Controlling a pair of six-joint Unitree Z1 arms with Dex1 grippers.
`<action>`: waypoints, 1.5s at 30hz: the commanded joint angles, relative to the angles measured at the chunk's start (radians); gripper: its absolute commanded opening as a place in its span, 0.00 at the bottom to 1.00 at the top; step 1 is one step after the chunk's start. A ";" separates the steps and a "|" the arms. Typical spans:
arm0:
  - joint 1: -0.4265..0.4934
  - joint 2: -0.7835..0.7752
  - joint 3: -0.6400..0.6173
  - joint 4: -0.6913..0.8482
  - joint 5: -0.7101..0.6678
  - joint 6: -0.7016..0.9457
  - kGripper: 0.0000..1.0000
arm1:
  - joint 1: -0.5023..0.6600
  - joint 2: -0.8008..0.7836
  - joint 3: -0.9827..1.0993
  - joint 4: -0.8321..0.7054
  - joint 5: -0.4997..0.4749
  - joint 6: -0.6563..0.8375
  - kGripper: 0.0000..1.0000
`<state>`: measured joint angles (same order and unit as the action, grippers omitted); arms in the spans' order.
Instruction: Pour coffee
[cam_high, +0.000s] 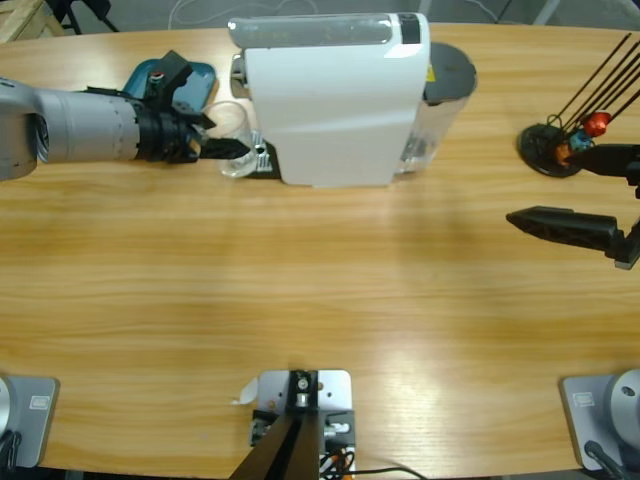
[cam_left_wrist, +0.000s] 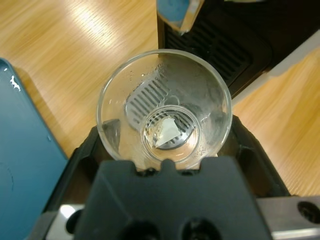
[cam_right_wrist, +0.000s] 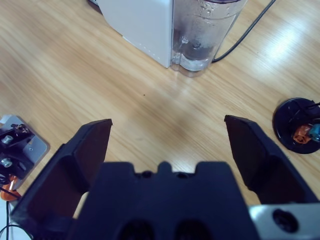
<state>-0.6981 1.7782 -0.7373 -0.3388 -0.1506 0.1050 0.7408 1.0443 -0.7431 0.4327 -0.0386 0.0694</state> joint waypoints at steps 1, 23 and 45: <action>0.009 0.080 -0.048 -0.006 -0.018 0.013 0.33 | -0.020 0.005 0.039 -0.006 0.020 -0.011 0.98; 0.009 0.075 -0.028 -0.003 -0.029 0.019 1.00 | -0.024 0.014 0.042 -0.019 0.020 -0.016 0.98; 0.003 -0.501 0.046 0.439 0.084 0.014 0.97 | -0.054 0.054 -0.017 0.046 0.082 -0.015 1.00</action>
<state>-0.6953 1.5207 -0.7061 -0.1365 -0.1589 0.1160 0.7247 1.0488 -0.7307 0.4085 0.0031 0.0569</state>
